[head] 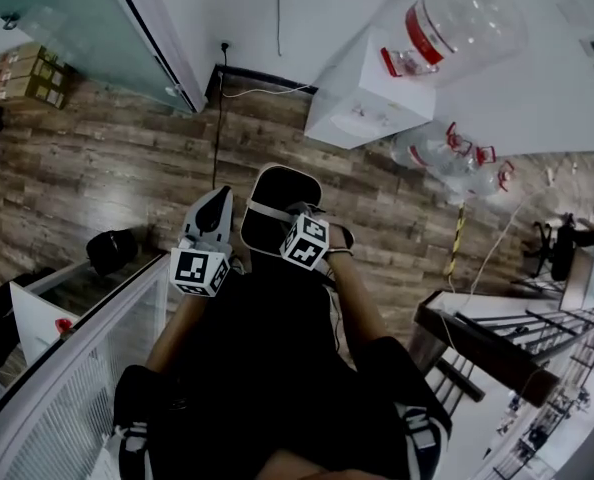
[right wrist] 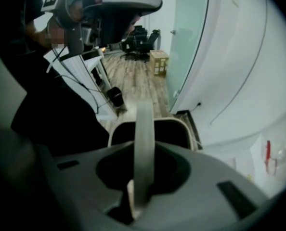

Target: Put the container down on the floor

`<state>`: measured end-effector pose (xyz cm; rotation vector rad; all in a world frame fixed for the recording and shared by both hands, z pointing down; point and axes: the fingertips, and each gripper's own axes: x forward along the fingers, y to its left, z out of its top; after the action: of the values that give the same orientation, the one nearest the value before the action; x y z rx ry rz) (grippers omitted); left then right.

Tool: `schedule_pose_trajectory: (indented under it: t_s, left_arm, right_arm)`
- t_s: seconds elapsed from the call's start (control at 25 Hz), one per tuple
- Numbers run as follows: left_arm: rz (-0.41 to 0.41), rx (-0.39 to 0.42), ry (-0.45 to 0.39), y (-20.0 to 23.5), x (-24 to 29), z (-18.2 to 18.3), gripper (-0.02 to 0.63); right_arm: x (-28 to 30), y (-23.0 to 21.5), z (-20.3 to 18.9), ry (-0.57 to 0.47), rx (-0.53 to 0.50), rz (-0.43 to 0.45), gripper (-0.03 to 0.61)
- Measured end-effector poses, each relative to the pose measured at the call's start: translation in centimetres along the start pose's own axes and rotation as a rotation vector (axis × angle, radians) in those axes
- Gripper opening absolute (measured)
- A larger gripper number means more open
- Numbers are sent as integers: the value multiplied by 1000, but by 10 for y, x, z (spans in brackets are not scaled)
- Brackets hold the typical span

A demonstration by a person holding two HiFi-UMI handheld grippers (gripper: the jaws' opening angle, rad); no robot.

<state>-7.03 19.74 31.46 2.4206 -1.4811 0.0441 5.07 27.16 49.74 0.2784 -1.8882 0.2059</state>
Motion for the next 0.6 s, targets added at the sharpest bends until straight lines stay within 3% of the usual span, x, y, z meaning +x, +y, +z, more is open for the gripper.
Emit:
schedule_pose_trajectory:
  t_s: [0.32,0.6]
  left_arm:
    - [26,21,7,3,70,19,31]
    - [21,43,17,20,117,29,31]
  right_arm:
    - [2,-80,-5,-10,-52,-9,72]
    - [10,-139,-12,6,-20,-10,72]
